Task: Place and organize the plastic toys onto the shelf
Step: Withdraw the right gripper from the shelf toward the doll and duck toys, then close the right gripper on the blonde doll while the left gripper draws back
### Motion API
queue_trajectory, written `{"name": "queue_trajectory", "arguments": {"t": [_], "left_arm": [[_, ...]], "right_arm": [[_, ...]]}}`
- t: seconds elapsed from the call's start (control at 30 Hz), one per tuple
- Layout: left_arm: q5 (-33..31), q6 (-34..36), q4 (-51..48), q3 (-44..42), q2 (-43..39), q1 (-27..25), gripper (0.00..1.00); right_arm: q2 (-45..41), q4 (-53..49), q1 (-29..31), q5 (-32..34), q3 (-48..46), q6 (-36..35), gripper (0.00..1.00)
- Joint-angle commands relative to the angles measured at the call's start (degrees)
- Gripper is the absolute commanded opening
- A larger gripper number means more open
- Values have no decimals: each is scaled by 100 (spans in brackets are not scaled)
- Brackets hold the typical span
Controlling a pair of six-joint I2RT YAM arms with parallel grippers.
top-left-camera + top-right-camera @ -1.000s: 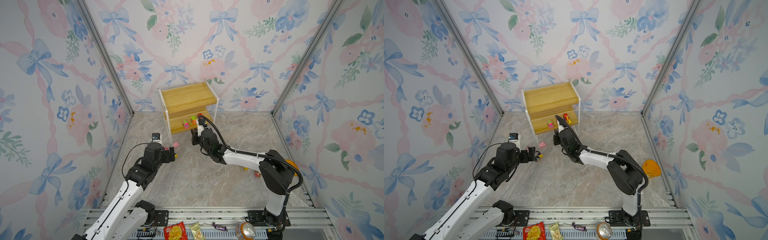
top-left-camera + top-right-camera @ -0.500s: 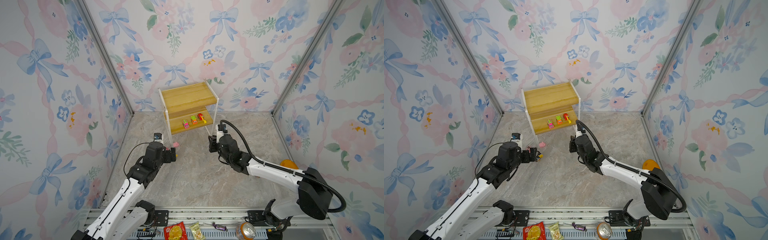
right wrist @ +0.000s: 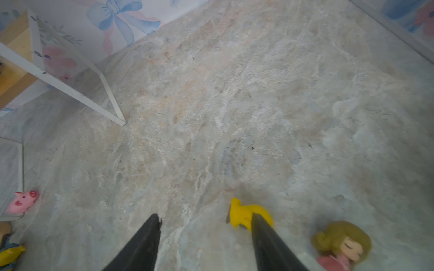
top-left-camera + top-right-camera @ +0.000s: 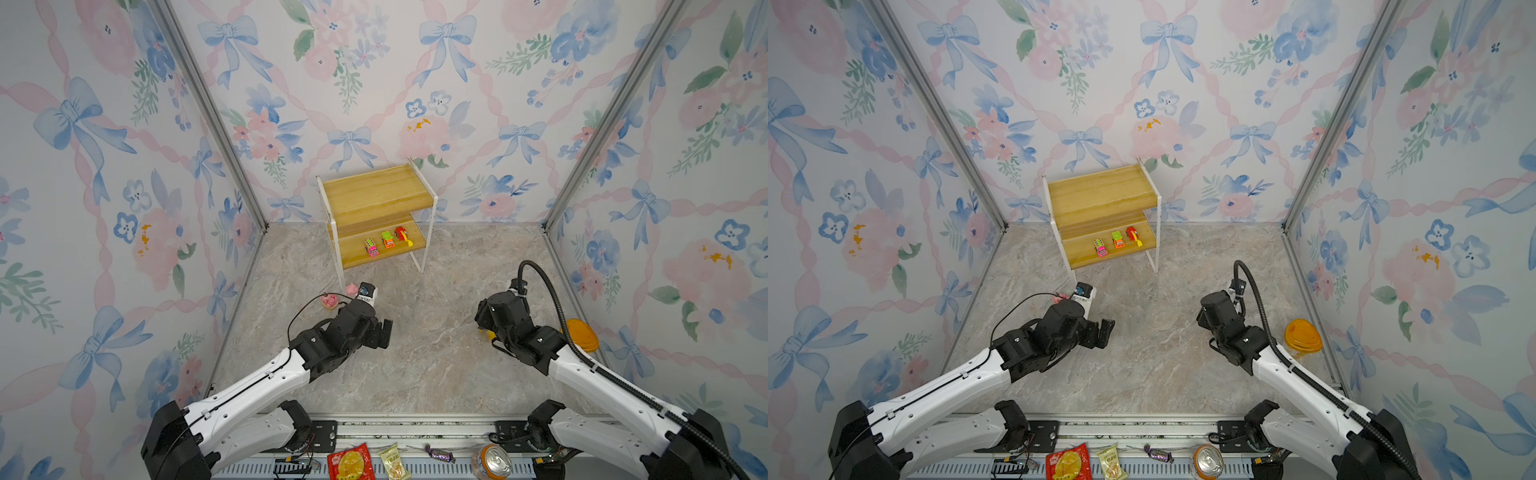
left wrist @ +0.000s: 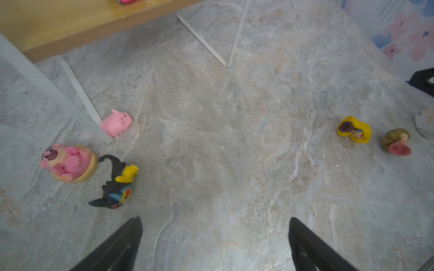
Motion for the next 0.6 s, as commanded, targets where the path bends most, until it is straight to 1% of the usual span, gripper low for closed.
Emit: {"name": "queue_trajectory", "arguments": {"t": [0.0,0.1,0.2,0.27,0.33,0.47,0.57], "left_arm": [[-451,-274,114,267,435,-442,98],[-503,-263,145,460,840,-730,98],[-463,-216,171,639,1130,-865,98],[-396,-175,207,719,1279,-896,98],[-329,-135,260,759,1395,-920,98],[-169,-79,355,795,1572,-941,98],[-57,-27,419,790,1666,-941,98]], "right_arm": [[-479,-1055,-343,132,-212,901,69],[-832,-1559,-654,139,-346,1349,73],[-970,-2063,-1000,46,-372,1766,73],[-985,-2227,-1256,-150,-396,1937,73],[-972,-2126,-1565,-511,-489,1949,74],[-770,-1770,-2247,-1267,-631,1729,73],[-477,-1658,-2547,-1528,-565,1539,74]]}}
